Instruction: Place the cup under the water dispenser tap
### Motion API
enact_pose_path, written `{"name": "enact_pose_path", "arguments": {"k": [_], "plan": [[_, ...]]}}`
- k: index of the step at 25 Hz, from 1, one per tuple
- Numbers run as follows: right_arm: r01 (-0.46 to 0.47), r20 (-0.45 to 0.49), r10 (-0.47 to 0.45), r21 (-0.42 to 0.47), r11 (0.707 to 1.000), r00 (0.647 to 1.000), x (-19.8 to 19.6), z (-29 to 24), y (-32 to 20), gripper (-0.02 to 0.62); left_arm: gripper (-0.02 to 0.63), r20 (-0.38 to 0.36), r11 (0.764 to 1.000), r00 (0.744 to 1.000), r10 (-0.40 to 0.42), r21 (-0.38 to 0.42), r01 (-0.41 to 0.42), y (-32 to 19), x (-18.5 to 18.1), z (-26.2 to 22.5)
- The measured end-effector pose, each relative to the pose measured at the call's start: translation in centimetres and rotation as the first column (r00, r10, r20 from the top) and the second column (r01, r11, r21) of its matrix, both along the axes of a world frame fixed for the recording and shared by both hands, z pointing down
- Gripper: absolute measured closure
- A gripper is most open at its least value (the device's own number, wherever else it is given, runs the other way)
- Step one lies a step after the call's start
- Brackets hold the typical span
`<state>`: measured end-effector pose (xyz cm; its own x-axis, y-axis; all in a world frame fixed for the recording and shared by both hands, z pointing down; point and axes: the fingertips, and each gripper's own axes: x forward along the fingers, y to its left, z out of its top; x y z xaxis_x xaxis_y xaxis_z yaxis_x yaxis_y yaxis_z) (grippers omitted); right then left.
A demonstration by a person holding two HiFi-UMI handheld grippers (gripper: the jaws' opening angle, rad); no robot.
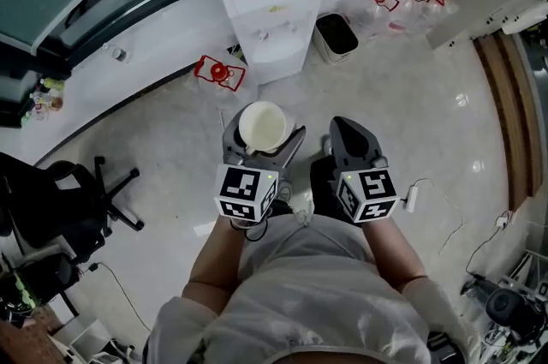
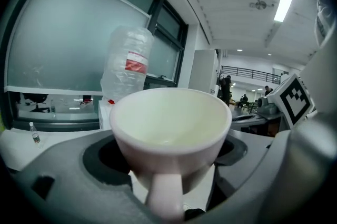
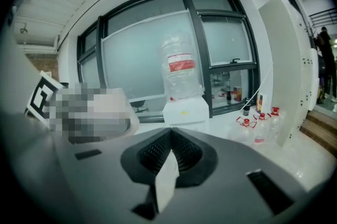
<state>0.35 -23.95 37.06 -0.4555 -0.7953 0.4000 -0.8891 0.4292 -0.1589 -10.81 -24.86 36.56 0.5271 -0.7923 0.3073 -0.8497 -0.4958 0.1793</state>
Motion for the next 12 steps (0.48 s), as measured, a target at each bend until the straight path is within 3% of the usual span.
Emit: {"name": "enact_pose_path", "arguments": {"k": [6, 12], "plan": [[0.137, 0.011, -0.137, -0.01, 0.991, 0.991, 2.1, 0.6, -7.3, 0.57, 0.147, 0.023, 0.992, 0.992, -0.123, -0.016, 0.123, -5.3, 2.4, 1.0], [0.293, 0.017, -0.293, -0.046, 0.955, 0.956, 4.5, 1.9, -13.7, 0.569, 0.147, 0.043, 0.973, 0.973, -0.227, -0.035, 0.228, -10.0, 6.2, 2.3]]}}
